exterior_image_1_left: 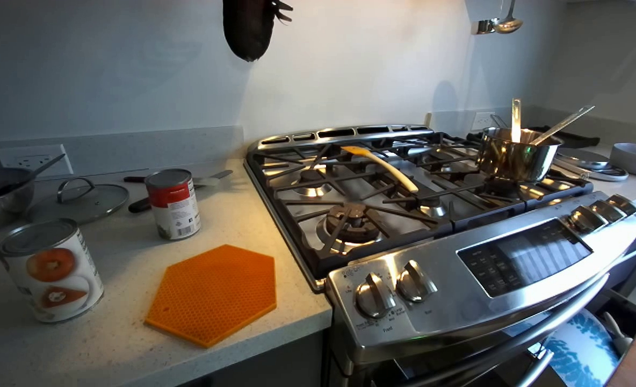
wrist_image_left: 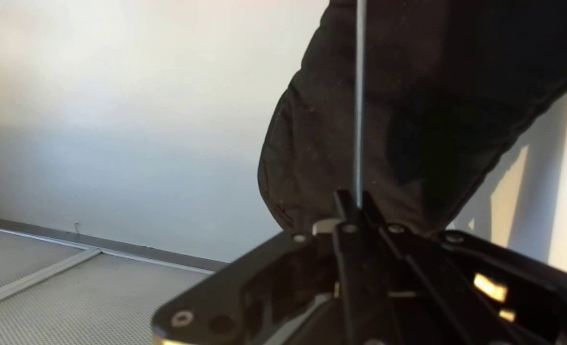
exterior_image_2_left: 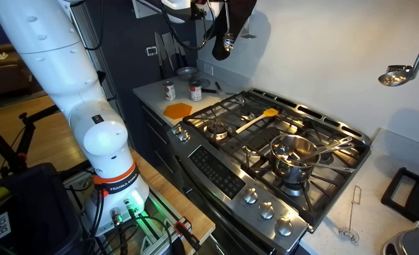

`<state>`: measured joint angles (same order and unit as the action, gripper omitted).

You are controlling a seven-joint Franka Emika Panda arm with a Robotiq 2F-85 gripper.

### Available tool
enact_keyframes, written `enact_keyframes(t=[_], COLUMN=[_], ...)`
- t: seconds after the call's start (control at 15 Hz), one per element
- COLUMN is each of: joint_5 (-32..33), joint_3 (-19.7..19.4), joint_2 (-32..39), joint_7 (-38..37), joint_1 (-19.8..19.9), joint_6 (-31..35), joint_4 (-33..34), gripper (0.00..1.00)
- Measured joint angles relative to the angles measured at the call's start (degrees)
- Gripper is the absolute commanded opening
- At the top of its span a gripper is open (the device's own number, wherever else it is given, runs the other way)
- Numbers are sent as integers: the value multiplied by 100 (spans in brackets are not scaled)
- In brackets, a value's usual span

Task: Put the metal object on the yellow mat

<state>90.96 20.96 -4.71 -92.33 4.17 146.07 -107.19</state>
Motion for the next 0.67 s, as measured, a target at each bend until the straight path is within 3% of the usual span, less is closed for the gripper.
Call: enact_keyframes(t=[0.27, 0.67], joint_5=[0, 0], joint_3=[-471, -476], joint_2=[149, 198], joint_7=[227, 457], joint_1=[-497, -518], joint_6=[-1, -23], joint_4=[-1, 4], gripper=[1, 1])
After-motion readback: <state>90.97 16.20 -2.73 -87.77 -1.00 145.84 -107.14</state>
